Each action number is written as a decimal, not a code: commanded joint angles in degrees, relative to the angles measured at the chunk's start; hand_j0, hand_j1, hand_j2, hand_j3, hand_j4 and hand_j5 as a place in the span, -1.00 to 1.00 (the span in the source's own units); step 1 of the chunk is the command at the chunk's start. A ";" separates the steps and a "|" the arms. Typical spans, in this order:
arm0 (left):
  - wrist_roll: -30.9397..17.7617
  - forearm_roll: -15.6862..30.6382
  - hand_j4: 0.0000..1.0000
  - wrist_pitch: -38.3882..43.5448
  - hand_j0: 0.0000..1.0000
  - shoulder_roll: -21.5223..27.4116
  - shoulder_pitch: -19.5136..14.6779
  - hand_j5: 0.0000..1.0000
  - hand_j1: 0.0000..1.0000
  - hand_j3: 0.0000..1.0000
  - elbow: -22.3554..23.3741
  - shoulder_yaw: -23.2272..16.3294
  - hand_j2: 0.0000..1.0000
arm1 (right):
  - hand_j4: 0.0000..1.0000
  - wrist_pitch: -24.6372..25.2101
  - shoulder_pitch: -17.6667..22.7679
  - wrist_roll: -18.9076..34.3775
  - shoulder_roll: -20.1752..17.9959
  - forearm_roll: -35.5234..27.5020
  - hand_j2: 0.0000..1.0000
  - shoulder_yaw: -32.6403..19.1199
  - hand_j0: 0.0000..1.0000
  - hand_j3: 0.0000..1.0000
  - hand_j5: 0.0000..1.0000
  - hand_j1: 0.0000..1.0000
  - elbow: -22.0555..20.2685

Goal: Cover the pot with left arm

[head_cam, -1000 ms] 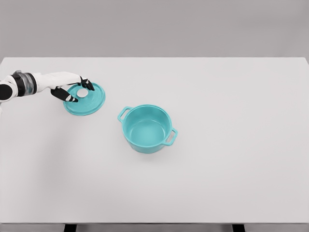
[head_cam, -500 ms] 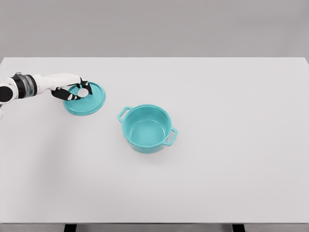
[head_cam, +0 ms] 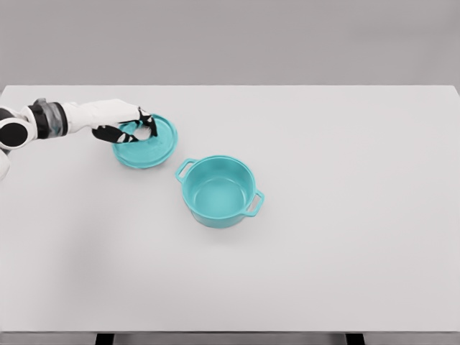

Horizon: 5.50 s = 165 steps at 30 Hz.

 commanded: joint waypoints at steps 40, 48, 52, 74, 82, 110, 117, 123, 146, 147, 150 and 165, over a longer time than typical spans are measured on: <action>0.30 6.20 0.08 0.15 0.08 3.38 -1.67 0.08 0.08 0.08 -19.51 -9.25 0.08 | 1.00 -0.03 0.00 0.02 0.00 -0.05 1.00 -0.01 1.00 1.00 1.00 1.00 0.00; 0.30 5.50 0.08 0.15 0.08 1.44 -1.67 0.08 0.08 0.08 -20.30 -10.83 0.08 | 1.00 -0.03 0.00 0.02 0.00 0.03 1.00 -0.01 1.00 1.00 1.00 1.00 0.00; 0.30 5.41 0.08 0.15 0.08 0.39 -1.67 0.08 0.08 0.08 -20.30 -10.92 0.08 | 1.00 -0.03 0.09 0.02 0.00 0.03 1.00 -0.01 1.00 1.00 1.00 1.00 0.00; 0.30 5.32 0.08 0.15 0.08 -1.46 -0.70 0.08 0.08 0.08 -21.35 -12.15 0.08 | 1.00 -0.03 0.00 0.02 0.00 0.03 1.00 -0.01 1.00 1.00 1.00 1.00 0.00; 0.30 5.15 0.08 0.15 0.08 -1.37 -0.09 0.08 0.08 0.08 -22.05 -12.15 0.08 | 1.00 -0.03 0.09 0.02 0.00 0.03 1.00 -0.01 1.00 1.00 1.00 1.00 0.00; 0.30 5.41 0.08 0.15 0.08 1.62 2.46 0.08 0.08 0.08 -25.83 -12.24 0.08 | 1.00 -0.03 0.00 0.02 0.00 0.03 1.00 -0.01 1.00 1.00 1.00 1.00 0.00; 0.30 5.41 0.18 0.15 0.18 1.80 2.99 0.18 0.18 0.18 -26.54 -12.24 0.18 | 1.00 -0.03 0.00 0.02 0.00 0.03 1.00 -0.01 1.00 1.00 1.00 1.00 0.00; 0.30 5.41 0.32 0.15 0.32 1.80 2.99 0.32 0.32 0.32 -26.54 -12.24 0.32 | 1.00 -0.03 0.09 0.02 0.00 0.03 1.00 -0.01 1.00 1.00 1.00 1.00 0.00; 0.30 6.82 0.36 0.15 0.36 4.26 2.90 0.36 0.36 0.36 -29.17 -12.24 0.36 | 1.00 -0.03 0.00 0.02 0.00 0.03 1.00 -0.01 1.00 1.00 1.00 1.00 0.00; 0.21 6.91 0.37 0.15 0.37 4.26 2.90 0.37 0.37 0.37 -29.17 -12.15 0.37 | 1.00 -0.03 0.00 0.02 0.00 0.03 1.00 -0.01 1.00 1.00 1.00 1.00 0.00; 0.30 6.91 0.43 0.15 0.43 4.17 2.81 0.43 0.43 0.43 -29.17 -12.15 0.43 | 1.00 -0.03 0.09 0.02 0.00 0.03 1.00 -0.01 1.00 1.00 1.00 1.00 0.00; 0.30 9.19 0.54 0.15 0.54 3.64 2.29 0.54 0.54 0.54 -29.09 -11.09 0.54 | 1.00 -0.03 0.00 0.02 0.00 0.03 1.00 -0.01 1.00 1.00 1.00 1.00 0.00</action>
